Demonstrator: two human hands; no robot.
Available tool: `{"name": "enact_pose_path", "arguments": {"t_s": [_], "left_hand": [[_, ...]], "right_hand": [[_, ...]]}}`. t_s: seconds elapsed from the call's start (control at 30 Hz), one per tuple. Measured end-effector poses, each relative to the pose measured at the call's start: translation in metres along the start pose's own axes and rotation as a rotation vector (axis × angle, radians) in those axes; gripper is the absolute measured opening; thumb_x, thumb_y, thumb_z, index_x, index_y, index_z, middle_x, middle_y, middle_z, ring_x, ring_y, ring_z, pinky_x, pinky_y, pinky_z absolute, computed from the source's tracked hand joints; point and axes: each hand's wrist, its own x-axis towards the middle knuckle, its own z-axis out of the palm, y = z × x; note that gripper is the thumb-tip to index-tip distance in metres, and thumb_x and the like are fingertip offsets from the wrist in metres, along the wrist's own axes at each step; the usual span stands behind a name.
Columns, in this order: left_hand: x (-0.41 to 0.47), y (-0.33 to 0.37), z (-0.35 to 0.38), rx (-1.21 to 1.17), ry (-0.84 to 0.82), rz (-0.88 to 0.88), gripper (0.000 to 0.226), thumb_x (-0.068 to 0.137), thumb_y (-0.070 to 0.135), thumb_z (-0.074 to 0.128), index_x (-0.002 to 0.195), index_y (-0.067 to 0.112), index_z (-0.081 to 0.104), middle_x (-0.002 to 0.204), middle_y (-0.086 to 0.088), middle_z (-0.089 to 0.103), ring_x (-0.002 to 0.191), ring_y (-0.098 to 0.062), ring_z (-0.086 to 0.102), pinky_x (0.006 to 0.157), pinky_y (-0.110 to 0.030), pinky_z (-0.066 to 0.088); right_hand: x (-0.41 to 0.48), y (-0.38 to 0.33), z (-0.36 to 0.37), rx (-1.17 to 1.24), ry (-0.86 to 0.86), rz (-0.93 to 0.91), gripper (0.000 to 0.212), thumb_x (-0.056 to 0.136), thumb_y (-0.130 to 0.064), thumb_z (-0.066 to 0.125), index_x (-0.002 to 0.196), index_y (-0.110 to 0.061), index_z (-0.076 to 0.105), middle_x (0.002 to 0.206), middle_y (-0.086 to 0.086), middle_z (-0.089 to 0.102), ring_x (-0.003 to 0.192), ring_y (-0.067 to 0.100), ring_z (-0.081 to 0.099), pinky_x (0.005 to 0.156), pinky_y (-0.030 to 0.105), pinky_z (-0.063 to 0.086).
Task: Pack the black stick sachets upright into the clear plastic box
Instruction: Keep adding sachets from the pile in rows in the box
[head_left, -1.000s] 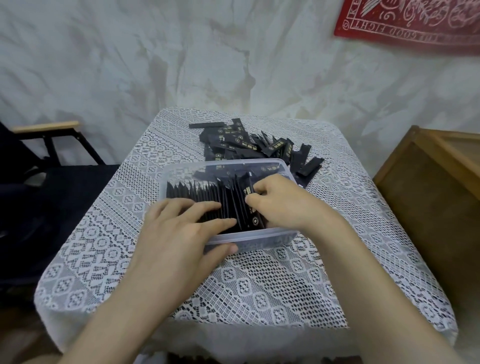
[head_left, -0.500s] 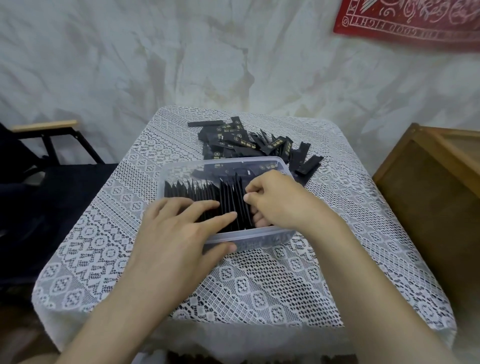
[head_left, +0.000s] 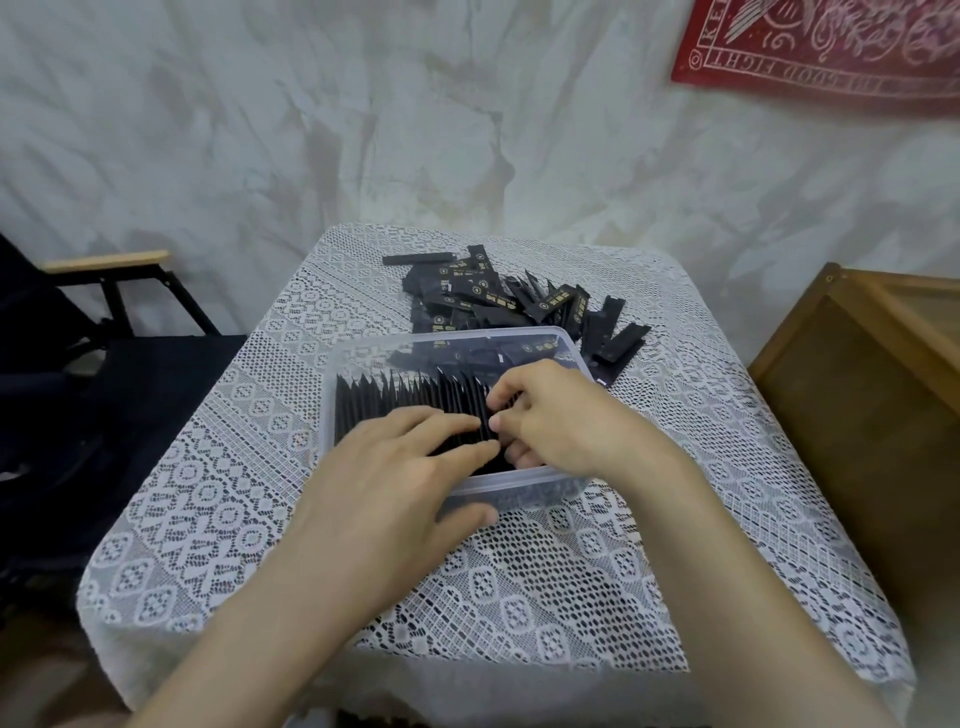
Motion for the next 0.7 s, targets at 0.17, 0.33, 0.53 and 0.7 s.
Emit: {"name": "enact_pose_path", "arguments": {"t_s": [0.17, 0.33, 0.53, 0.7], "left_hand": [[0.0011, 0.0002, 0.0028, 0.065, -0.008, -0.035, 0.062, 0.076, 0.068, 0.067, 0.126, 0.031, 0.069, 0.130, 0.005, 0.068, 0.113, -0.016, 0.068, 0.084, -0.034, 0.057], [0.0065, 0.0021, 0.0009, 0.129, -0.025, -0.021, 0.068, 0.071, 0.072, 0.069, 0.124, 0.030, 0.070, 0.127, 0.006, 0.069, 0.110, -0.017, 0.069, 0.083, -0.034, 0.058], [0.0100, 0.0075, 0.0033, 0.027, -0.028, -0.017, 0.062, 0.079, 0.070, 0.044, 0.126, 0.036, 0.066, 0.133, 0.010, 0.063, 0.111, -0.022, 0.062, 0.081, -0.043, 0.058], [0.0072, 0.0048, 0.0029, -0.010, -0.045, -0.032, 0.054, 0.082, 0.067, 0.045, 0.122, 0.038, 0.066, 0.129, 0.012, 0.063, 0.111, -0.021, 0.060, 0.082, -0.042, 0.055]], "right_hand": [[0.0034, 0.0006, 0.0003, 0.041, 0.006, 0.001, 0.020, 0.098, -0.023, 0.065, 0.118, -0.020, 0.065, 0.090, 0.007, 0.073, 0.077, 0.021, 0.076, 0.076, 0.041, 0.064], [0.0061, 0.0002, -0.0031, 0.013, -0.014, -0.010, 0.017, 0.098, -0.027, 0.065, 0.114, -0.023, 0.065, 0.086, 0.006, 0.075, 0.073, 0.019, 0.077, 0.080, 0.043, 0.063], [0.0053, 0.0028, -0.0036, -0.028, -0.062, -0.001, 0.024, 0.099, -0.014, 0.050, 0.113, -0.022, 0.067, 0.087, 0.008, 0.076, 0.077, 0.024, 0.076, 0.085, 0.046, 0.061], [-0.0034, 0.0047, -0.0044, -0.089, -0.108, -0.032, 0.054, 0.082, -0.016, 0.042, 0.126, -0.032, 0.067, 0.100, 0.006, 0.076, 0.098, 0.029, 0.070, 0.091, 0.048, 0.058]]}}
